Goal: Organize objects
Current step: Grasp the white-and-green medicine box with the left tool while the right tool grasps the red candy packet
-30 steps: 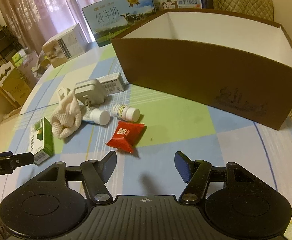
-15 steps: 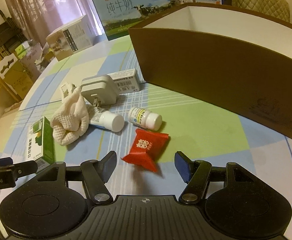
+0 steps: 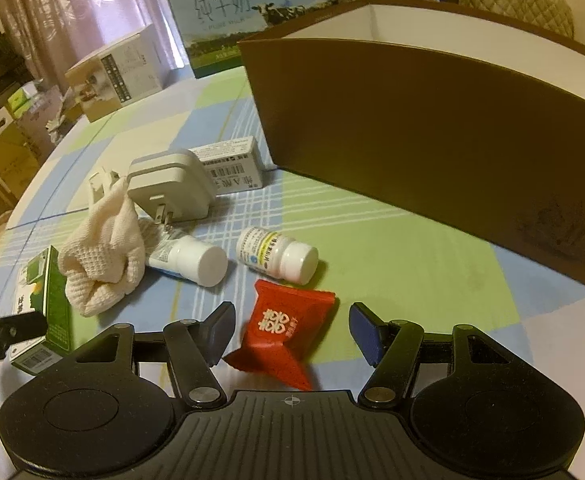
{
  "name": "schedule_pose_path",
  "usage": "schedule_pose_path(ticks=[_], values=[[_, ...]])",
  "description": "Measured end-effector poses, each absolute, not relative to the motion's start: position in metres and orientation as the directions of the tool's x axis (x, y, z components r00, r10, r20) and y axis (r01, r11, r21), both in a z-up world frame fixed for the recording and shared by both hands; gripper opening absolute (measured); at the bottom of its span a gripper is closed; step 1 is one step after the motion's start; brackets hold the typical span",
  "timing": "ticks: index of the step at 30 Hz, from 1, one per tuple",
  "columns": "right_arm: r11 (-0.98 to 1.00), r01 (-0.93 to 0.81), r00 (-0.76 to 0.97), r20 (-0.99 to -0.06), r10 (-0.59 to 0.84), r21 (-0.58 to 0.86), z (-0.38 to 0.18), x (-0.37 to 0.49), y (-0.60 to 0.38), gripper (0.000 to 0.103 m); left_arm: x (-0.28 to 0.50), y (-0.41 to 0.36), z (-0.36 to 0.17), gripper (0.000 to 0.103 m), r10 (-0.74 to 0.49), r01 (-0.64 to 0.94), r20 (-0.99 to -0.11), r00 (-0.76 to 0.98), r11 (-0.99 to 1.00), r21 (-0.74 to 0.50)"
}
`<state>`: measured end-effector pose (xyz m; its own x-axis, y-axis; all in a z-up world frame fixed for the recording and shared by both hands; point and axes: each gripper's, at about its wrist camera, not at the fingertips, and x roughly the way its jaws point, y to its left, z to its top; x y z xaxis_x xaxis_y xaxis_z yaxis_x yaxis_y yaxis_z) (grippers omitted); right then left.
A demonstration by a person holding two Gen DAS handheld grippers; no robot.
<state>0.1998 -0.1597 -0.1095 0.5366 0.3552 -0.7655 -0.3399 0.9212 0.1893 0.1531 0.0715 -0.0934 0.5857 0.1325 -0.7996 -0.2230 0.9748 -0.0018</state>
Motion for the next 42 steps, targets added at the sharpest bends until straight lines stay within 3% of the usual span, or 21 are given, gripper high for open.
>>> schedule_pose_path(ticks=[1,3,5,13,18,23,25,42], values=[[0.919,-0.35,0.54,-0.762,0.357,0.182,-0.11,0.199,-0.159,0.056,0.156,0.072,-0.095,0.092,0.136,-0.226,-0.8,0.584,0.974,0.0],[0.913,-0.38,0.548,-0.759,0.351,0.148,-0.111,0.197,-0.157,0.035,0.159,0.073,-0.097,0.092,0.144,-0.232,-0.801,0.58,0.973,0.008],[0.909,-0.402,0.555,-0.759,0.341,0.114,-0.112,0.195,-0.156,0.031,0.163,0.074,-0.1,0.092,0.153,-0.235,-0.803,0.576,0.972,0.017],[0.909,-0.406,0.553,-0.765,0.329,0.097,-0.111,0.193,-0.164,0.03,0.181,0.076,-0.11,0.09,0.176,-0.246,-0.814,0.553,0.968,0.043],[0.905,-0.417,0.554,-0.764,0.331,0.09,-0.111,0.193,-0.165,0.03,0.189,0.08,-0.114,0.08,0.166,-0.249,-0.826,0.538,0.968,0.032],[0.901,-0.425,0.554,-0.763,0.332,0.083,-0.112,0.192,-0.165,0.03,0.184,0.086,-0.117,0.055,0.154,-0.247,-0.828,0.538,0.969,0.02],[0.9,-0.429,0.554,-0.764,0.331,0.079,-0.112,0.191,-0.166,0.03,0.18,0.086,-0.116,0.053,0.155,-0.238,-0.826,0.542,0.971,0.026],[0.906,-0.413,0.517,-0.795,0.317,0.093,-0.104,0.182,-0.176,0.029,0.149,0.079,-0.105,0.052,0.156,-0.225,-0.842,0.517,0.974,0.042]])
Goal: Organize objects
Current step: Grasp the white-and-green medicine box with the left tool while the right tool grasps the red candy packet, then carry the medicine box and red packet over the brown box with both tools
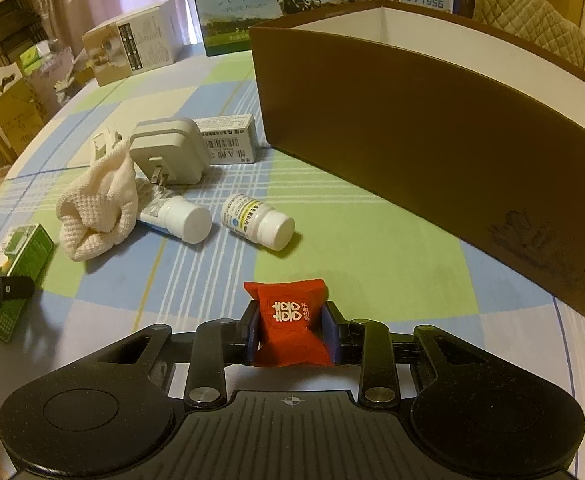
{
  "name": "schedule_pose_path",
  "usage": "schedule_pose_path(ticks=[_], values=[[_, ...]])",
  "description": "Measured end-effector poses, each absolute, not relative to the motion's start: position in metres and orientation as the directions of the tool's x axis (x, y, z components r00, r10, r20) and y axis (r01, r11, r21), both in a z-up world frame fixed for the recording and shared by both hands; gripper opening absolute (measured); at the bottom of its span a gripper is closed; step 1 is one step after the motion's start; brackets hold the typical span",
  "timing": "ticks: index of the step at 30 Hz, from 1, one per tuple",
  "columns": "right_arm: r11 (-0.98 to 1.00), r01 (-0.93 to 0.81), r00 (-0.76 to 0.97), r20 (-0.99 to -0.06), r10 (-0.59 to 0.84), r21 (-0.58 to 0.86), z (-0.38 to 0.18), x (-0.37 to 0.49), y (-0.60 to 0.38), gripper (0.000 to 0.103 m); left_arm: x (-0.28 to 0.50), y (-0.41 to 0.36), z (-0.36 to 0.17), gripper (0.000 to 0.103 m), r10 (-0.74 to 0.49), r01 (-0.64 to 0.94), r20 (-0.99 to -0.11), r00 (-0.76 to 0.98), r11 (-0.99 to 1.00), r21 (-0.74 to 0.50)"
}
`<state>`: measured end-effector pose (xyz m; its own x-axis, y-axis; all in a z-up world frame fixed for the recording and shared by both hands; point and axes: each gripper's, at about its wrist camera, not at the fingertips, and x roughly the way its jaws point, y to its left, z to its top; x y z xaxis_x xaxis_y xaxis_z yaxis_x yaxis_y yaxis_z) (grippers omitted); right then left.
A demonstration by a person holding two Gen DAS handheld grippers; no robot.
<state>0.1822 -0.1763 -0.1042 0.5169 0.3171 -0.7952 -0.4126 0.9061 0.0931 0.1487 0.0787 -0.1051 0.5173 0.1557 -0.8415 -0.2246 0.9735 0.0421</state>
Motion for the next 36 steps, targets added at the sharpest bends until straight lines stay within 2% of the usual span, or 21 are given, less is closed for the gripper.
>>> schedule_pose_path(ticks=[22,36], values=[[0.915,-0.376,0.558,-0.753,0.348,0.144,-0.063,0.144,-0.222,0.028,0.118,0.037,-0.05,0.052,0.112,-0.127,-0.787,0.607,0.991,0.043],[0.911,-0.378,0.641,-0.664,0.384,0.162,0.001,0.16,-0.264,0.028,0.153,-0.027,0.001,0.052,-0.006,0.067,-0.716,0.698,0.996,0.056]])
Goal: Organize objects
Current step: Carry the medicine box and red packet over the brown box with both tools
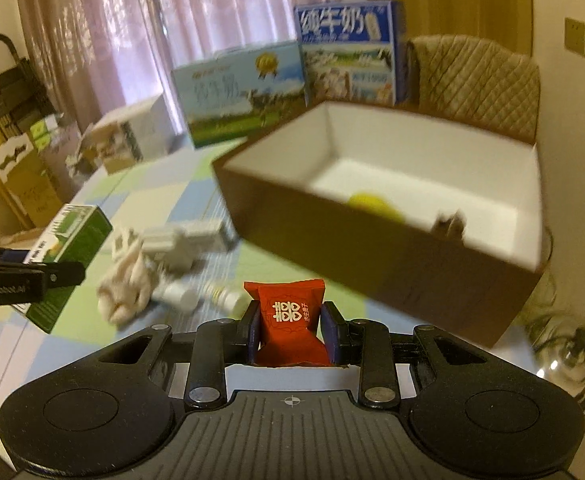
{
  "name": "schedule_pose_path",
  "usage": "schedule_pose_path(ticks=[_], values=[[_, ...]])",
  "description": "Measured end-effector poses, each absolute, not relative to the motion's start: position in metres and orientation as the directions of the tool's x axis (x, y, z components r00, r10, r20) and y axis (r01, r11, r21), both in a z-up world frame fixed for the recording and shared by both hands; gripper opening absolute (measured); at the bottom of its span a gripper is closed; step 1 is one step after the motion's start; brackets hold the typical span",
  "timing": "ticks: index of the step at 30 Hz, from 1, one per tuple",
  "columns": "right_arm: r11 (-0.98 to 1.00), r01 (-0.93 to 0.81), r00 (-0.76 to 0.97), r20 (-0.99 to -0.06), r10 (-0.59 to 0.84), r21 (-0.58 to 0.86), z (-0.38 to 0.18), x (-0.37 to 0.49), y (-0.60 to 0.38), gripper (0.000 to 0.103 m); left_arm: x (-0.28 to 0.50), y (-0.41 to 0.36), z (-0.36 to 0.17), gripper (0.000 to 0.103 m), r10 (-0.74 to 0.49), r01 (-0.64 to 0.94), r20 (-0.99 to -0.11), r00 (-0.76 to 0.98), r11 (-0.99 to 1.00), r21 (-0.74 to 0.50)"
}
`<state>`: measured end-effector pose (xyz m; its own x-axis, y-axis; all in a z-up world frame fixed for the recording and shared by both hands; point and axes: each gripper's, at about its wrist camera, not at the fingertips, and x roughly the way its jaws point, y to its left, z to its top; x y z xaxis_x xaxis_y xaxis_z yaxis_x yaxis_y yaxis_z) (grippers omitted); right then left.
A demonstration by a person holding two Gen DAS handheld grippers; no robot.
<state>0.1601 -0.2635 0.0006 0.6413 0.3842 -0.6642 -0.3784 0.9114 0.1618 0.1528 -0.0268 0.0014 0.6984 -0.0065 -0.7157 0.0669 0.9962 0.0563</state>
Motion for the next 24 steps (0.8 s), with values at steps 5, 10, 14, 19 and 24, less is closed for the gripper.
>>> schedule_pose_path(ticks=[5,10,14,19,24], values=[[0.918,-0.366,0.677,-0.633,0.375,0.152,0.025,0.183,-0.288,0.028,0.179,-0.061,0.021,0.052,-0.062,0.154,-0.677,0.733,0.985,0.077],[0.932,-0.334,0.706,-0.617,0.348,0.143,0.043,0.207,-0.31,0.028,0.207,-0.093,0.037,0.052,-0.106,0.226,-0.647,0.755,0.969,0.104],[0.944,-0.303,0.718,-0.619,0.318,0.135,0.05,0.225,-0.323,0.028,0.232,-0.112,0.043,0.052,-0.136,0.269,-0.643,0.754,0.957,0.112],[0.958,-0.254,0.714,-0.644,0.276,0.129,0.051,0.253,-0.339,0.028,0.266,-0.135,0.044,0.052,-0.158,0.308,-0.65,0.744,0.943,0.124],[0.971,-0.211,0.694,-0.682,0.23,0.113,0.045,0.283,-0.354,0.028,0.297,-0.155,0.037,0.052,-0.166,0.34,-0.663,0.73,0.93,0.142]])
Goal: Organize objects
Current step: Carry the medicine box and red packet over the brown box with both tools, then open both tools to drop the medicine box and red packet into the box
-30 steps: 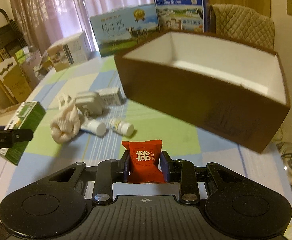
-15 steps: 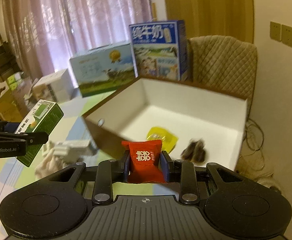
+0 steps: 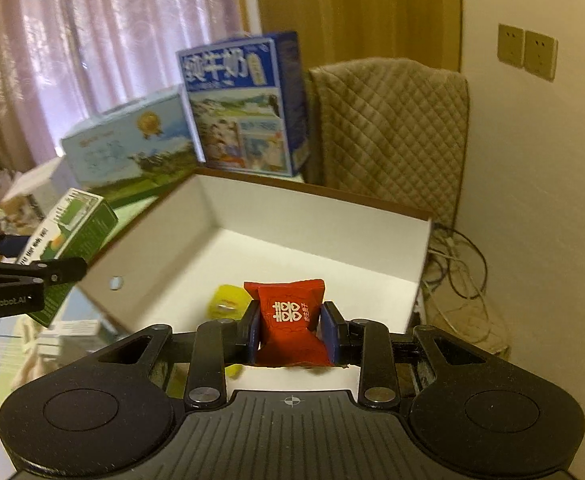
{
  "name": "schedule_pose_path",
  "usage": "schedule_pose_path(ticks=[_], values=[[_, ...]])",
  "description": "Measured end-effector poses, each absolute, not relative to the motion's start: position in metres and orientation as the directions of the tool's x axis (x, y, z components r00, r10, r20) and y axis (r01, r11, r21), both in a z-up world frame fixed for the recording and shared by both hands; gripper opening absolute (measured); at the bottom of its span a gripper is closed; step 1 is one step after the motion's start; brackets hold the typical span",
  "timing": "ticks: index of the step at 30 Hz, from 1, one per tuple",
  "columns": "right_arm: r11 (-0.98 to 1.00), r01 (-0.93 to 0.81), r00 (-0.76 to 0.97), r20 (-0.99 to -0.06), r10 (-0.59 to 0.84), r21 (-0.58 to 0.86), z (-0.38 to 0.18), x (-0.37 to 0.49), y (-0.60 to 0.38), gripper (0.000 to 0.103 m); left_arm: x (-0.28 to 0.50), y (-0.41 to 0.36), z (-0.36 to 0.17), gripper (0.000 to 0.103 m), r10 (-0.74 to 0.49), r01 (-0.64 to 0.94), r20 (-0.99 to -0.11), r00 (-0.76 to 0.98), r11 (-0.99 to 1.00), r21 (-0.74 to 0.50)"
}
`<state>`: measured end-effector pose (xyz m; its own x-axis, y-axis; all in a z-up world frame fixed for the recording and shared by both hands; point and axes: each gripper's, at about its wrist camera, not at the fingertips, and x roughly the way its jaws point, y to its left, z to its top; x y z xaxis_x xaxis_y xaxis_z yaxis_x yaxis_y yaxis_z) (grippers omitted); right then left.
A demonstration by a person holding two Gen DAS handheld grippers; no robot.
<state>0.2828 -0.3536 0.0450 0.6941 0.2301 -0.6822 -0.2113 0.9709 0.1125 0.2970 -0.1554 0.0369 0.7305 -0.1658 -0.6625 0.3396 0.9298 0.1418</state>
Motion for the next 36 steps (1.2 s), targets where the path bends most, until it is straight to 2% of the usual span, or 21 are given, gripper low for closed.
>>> schedule_pose_path(ticks=[10,19,25,29,30,31,32,34,36], values=[[0.984,-0.179,0.619,-0.779,0.101,-0.015,0.006,0.337,-0.353,0.028,0.352,-0.185,0.005,0.052,-0.162,0.398,-0.727,0.667,0.903,0.165],[0.984,-0.151,0.584,-0.812,0.008,-0.099,-0.022,0.362,-0.357,0.028,0.373,-0.195,-0.018,0.052,-0.127,0.412,-0.747,0.652,0.887,0.208],[0.977,-0.171,0.613,-0.79,0.002,-0.13,-0.026,0.369,-0.355,0.029,0.379,-0.196,-0.023,0.052,-0.124,0.409,-0.744,0.656,0.888,0.212],[0.977,-0.176,0.625,-0.78,0.016,-0.12,-0.023,0.369,-0.355,0.037,0.382,-0.196,-0.025,0.052,-0.122,0.404,-0.743,0.658,0.89,0.211],[0.978,-0.175,0.63,-0.776,0.021,-0.116,-0.022,0.368,-0.356,0.038,0.383,-0.196,-0.025,0.051,-0.123,0.404,-0.744,0.657,0.891,0.209],[0.978,-0.177,0.633,-0.773,0.028,-0.109,-0.02,0.366,-0.356,0.039,0.383,-0.196,-0.026,0.037,-0.128,0.406,-0.743,0.656,0.891,0.205],[0.978,-0.181,0.636,-0.771,0.039,-0.1,-0.018,0.365,-0.356,0.039,0.384,-0.196,-0.026,0.036,-0.129,0.407,-0.745,0.655,0.89,0.204],[0.978,-0.19,0.637,-0.769,0.056,-0.086,-0.016,0.363,-0.354,0.04,0.385,-0.195,-0.028,0.036,-0.124,0.403,-0.747,0.653,0.892,0.205],[0.977,-0.202,0.639,-0.765,0.076,-0.072,-0.012,0.359,-0.352,0.041,0.385,-0.194,-0.03,0.043,-0.119,0.4,-0.752,0.648,0.894,0.204]])
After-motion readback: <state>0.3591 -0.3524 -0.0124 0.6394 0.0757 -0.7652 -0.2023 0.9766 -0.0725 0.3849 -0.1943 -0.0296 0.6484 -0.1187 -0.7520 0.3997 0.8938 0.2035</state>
